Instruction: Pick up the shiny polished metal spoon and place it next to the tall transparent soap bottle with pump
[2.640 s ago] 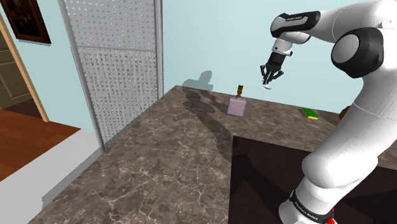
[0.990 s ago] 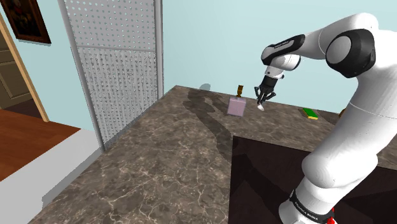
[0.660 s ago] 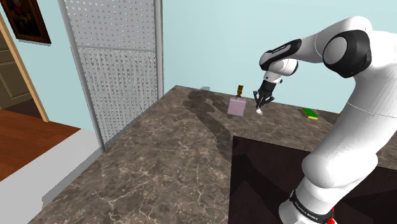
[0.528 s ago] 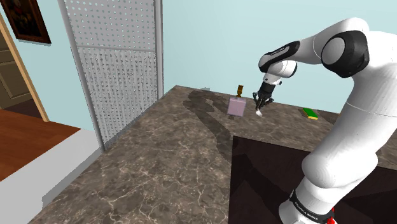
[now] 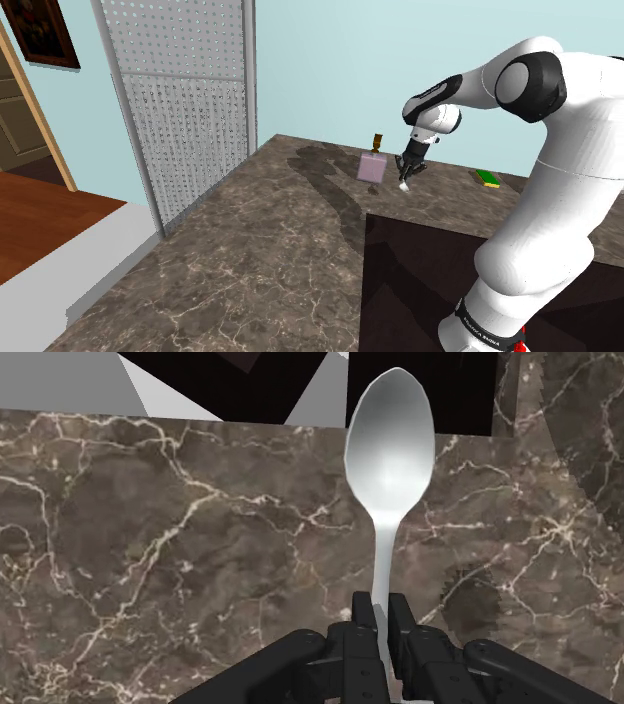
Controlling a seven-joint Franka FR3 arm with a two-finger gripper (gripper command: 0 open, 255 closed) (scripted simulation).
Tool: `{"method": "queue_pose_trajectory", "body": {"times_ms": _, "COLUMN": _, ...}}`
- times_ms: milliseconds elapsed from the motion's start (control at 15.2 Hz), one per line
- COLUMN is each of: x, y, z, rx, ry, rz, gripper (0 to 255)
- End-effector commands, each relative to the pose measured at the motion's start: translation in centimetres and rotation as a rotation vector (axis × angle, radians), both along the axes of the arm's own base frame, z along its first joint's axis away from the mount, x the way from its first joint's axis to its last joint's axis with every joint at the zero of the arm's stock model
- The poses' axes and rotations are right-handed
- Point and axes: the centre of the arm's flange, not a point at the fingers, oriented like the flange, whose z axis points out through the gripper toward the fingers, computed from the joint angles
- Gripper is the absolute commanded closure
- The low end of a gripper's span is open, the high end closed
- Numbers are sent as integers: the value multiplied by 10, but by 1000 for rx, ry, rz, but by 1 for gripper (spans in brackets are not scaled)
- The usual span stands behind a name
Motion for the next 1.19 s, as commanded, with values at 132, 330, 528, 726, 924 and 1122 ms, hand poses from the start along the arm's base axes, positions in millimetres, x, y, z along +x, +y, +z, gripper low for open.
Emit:
{"method": "queue_pose_trajectory", "body": {"times_ms": 132, "x": 0, "y": 1, "z": -22, "rx": 0, "ry": 0, "rz": 0, "gripper": 255}}
{"method": "queue_pose_trajectory", "body": {"times_ms": 330, "x": 0, "y": 1, "z": -38, "rx": 0, "ry": 0, "rz": 0, "gripper": 255}}
{"method": "queue_pose_trajectory", "body": {"times_ms": 528, "x": 0, "y": 1, "z": -54, "rx": 0, "ry": 0, "rz": 0, "gripper": 255}}
{"method": "queue_pose_trajectory", "body": {"times_ms": 726, "x": 0, "y": 1, "z": -70, "rx": 0, "ry": 0, "rz": 0, "gripper": 255}}
{"method": "queue_pose_trajectory", "body": {"times_ms": 924, "x": 0, "y": 1, "z": -77, "rx": 0, "ry": 0, "rz": 0, "gripper": 255}}
{"method": "queue_pose_trajectory", "body": {"times_ms": 1122, "x": 0, "y": 1, "z": -77, "rx": 0, "ry": 0, "rz": 0, "gripper": 255}}
